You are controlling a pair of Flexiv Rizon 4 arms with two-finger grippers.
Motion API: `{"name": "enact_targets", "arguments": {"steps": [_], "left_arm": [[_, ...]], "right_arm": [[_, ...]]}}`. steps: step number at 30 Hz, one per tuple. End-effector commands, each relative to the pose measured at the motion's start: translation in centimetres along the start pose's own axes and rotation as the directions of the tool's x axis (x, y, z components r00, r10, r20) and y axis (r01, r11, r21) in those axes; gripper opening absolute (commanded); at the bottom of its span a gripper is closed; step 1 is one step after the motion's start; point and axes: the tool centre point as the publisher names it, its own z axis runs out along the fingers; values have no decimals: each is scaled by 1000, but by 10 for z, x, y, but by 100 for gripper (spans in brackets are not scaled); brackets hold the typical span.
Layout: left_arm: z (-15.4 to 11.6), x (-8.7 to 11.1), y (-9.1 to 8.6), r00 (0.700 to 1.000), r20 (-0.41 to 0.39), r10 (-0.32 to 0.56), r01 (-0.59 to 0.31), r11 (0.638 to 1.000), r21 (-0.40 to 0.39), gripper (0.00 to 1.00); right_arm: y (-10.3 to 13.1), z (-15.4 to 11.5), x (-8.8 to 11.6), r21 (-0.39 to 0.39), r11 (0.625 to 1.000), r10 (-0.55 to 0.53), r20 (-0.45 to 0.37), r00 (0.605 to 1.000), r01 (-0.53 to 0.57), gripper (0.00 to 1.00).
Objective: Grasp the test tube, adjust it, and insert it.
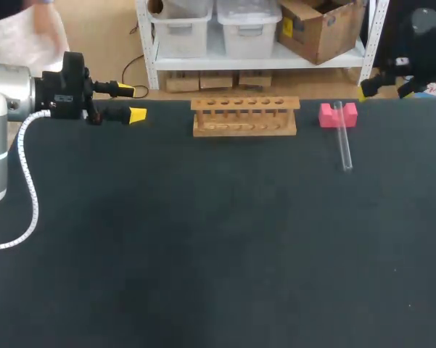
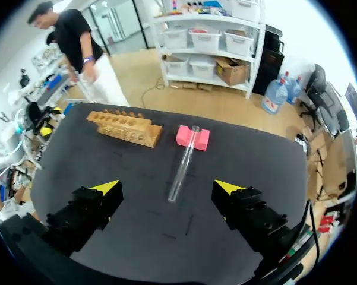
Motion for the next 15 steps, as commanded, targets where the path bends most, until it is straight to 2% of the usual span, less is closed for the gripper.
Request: {"name": "enact_targets", "arguments": {"steps": [1,8,15], "left_arm": [[0,1,-1,1000,5,2,-2,1000,-4,100],[0,1,-1,1000,5,2,-2,1000,-4,100],[0,1,-1,1000,5,2,-2,1000,-4,100]], "right_arm": [[4,21,-13,521,853,40,-33,999,-17,100],[-5,41,-21,501,864,-12,123,992,-51,100],[-8,51,-15,473,878,-20,195,981,-76,100]]}}
